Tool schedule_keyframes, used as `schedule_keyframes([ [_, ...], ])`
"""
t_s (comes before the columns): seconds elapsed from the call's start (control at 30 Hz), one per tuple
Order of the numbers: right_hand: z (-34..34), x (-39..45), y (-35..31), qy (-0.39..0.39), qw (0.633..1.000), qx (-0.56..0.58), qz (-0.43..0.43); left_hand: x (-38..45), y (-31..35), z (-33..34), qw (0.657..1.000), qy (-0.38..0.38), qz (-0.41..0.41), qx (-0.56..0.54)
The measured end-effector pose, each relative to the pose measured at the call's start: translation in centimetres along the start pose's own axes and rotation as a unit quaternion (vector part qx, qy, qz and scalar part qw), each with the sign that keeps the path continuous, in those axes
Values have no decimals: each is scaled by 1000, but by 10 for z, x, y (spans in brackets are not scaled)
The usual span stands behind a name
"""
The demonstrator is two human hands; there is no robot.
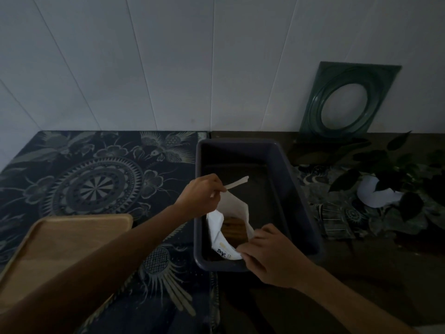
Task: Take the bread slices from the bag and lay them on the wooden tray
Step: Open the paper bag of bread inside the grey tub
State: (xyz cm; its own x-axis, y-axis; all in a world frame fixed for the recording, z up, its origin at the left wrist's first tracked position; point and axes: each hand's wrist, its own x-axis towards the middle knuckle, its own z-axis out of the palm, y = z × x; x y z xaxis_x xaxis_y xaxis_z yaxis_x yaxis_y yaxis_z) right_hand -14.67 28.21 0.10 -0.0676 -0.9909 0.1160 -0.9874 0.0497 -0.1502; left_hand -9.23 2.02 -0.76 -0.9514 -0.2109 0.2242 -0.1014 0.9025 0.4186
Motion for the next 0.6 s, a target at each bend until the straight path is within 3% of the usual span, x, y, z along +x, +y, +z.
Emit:
schedule_keyframes([
  [0.13,-5,12,-3,7,999,-27,28,-8,0,-3,999,-48,12,1],
  [0.33,-13,52,-6,-16,999,-2,44,-18,0,-7,988,-98,54,-107],
  [0.47,0,94,-5,-130,983,23,125,-22,-4,-7,984,-91,52,-144],
  [0.6,23,123,-13,-273,947,-51,164,-27,-11,-7,982,-76,33,-171],
])
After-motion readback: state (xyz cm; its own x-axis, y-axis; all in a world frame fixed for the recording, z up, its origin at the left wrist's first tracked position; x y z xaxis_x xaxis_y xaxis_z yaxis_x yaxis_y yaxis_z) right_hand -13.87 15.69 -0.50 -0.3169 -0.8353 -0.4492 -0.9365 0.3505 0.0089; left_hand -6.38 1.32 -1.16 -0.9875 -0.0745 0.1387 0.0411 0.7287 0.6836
